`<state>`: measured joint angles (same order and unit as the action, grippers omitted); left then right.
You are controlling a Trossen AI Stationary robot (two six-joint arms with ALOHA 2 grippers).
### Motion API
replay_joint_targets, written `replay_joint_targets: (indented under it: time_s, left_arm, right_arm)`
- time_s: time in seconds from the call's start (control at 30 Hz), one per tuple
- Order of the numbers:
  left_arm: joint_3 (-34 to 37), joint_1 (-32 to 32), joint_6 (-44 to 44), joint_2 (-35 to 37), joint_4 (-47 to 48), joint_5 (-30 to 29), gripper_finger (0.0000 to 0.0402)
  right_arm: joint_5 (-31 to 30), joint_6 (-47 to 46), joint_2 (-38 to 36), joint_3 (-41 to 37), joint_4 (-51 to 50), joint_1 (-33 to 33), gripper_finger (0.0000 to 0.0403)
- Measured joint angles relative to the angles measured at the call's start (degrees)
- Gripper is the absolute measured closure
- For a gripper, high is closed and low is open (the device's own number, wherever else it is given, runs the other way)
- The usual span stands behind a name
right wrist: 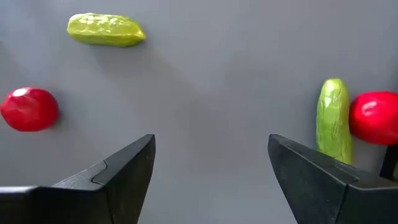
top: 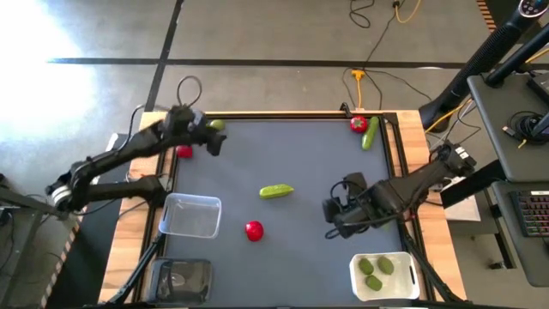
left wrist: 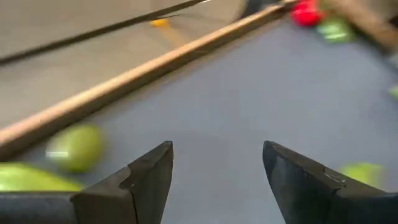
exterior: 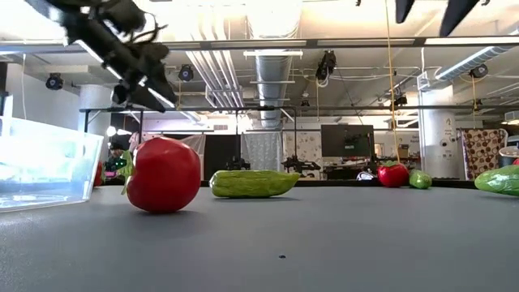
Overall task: Sort produce into baskets
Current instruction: Put the lime into the white bin
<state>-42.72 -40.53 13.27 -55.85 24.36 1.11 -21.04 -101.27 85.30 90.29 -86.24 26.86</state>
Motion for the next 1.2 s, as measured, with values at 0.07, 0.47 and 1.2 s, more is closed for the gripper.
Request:
replay_joint_targets:
  time_s: [0.07,0.47,1.2]
  left_arm:
    - [-4.99,-1.8,-4.51,-4.39,5.13,-3.95,0.017]
    - [-25.97,-7.39,-12.9,-33.0,28.79,-7.18,0.0158]
    - [-46.27,-15.08,-15.23,-61.44,36.95,-6.2,0.0113]
  right_arm:
    - [-0.01,2.92,0.0,0.72,0.02,-1.01,0.0099]
    - [-0.31,32.03,-0.11,5.2,-0.31,-10.68,0.0064]
    - [-6.89,35.44,-0.09,5.98,-0.96,-11.89,0.0041]
